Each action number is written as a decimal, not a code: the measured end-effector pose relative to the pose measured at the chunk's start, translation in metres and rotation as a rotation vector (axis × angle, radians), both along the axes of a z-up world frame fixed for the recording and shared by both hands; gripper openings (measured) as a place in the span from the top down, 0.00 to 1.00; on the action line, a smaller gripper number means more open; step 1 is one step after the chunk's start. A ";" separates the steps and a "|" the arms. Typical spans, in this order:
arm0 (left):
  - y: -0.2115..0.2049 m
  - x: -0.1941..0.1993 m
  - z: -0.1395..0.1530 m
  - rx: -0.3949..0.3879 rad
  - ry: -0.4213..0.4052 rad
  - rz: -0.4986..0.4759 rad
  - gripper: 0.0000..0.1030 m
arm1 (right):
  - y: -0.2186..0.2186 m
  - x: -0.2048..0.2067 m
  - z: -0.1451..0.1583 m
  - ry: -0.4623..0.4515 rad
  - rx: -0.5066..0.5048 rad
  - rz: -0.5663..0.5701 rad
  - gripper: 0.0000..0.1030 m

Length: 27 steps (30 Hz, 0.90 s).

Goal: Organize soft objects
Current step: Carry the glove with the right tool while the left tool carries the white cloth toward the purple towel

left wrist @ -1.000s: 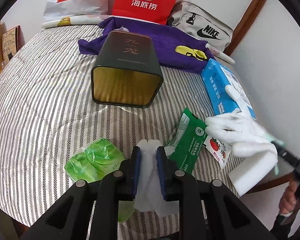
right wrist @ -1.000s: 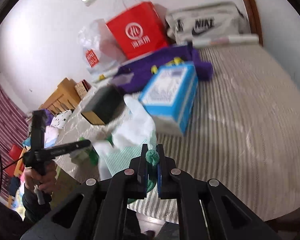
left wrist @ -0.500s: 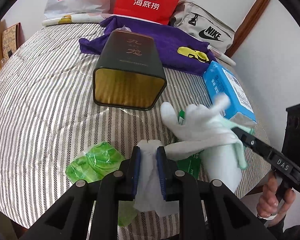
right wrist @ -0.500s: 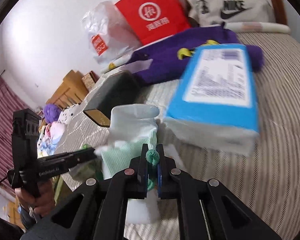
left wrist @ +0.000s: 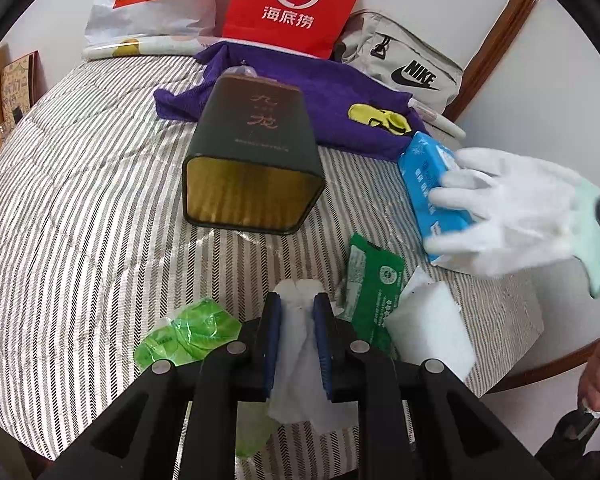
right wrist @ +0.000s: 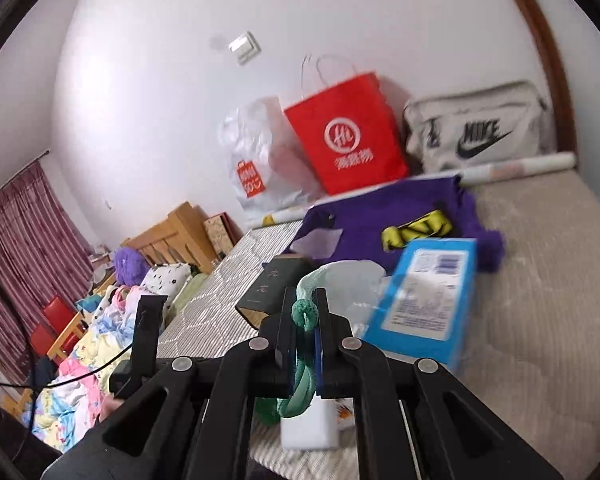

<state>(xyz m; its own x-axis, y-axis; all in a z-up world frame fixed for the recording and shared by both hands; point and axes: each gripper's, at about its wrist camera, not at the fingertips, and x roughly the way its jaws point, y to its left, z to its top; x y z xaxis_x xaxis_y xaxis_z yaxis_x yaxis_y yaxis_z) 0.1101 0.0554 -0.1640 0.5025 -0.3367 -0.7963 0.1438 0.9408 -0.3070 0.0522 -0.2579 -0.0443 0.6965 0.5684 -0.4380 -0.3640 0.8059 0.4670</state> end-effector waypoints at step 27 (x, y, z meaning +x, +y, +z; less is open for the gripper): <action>-0.007 -0.003 0.009 0.043 -0.007 0.009 0.84 | -0.027 -0.001 -0.125 0.291 -0.310 -0.093 0.77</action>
<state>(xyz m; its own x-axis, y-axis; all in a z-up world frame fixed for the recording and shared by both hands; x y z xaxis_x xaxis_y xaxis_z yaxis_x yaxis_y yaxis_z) 0.1074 0.0484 -0.1554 0.5105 -0.2975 -0.8067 0.1373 0.9544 -0.2651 0.0512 -0.2847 -0.1691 0.5605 0.3198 -0.7639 -0.1719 0.9473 0.2704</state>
